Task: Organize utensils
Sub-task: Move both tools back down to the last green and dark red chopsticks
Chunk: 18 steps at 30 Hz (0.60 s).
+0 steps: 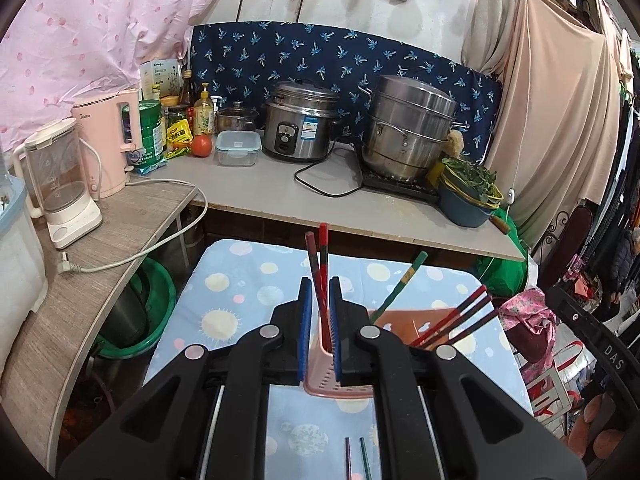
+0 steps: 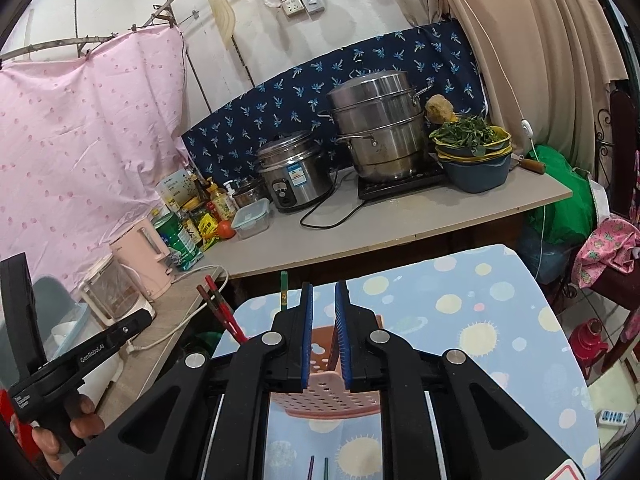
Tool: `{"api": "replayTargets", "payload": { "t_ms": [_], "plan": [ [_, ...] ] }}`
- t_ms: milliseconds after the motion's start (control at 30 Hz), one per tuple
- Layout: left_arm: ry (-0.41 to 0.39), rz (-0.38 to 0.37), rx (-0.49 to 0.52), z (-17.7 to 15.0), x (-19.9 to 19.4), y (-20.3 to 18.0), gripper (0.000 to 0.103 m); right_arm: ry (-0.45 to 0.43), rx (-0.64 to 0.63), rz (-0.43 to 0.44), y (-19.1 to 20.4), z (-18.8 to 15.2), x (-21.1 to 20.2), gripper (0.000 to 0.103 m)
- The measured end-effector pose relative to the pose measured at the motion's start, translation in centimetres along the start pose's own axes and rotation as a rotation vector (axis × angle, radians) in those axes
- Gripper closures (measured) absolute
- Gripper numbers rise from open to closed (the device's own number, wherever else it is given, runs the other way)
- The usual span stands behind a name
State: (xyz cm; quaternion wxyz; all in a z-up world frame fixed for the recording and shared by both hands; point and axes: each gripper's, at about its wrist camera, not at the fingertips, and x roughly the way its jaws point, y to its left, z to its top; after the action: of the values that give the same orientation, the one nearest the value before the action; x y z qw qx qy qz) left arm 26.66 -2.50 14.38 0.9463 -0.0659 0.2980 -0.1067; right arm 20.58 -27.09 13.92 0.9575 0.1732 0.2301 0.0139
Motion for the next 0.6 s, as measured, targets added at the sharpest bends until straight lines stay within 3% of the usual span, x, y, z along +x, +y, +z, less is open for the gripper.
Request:
{"api": "replayTargets", "payload": {
  "t_ms": [600],
  "plan": [
    [0.058,0.013,0.029,-5.8,-3.1,0.3,0.095,0.111,-0.056,0.013,1.4,-7.4,-3.7,0.089]
  ]
}}
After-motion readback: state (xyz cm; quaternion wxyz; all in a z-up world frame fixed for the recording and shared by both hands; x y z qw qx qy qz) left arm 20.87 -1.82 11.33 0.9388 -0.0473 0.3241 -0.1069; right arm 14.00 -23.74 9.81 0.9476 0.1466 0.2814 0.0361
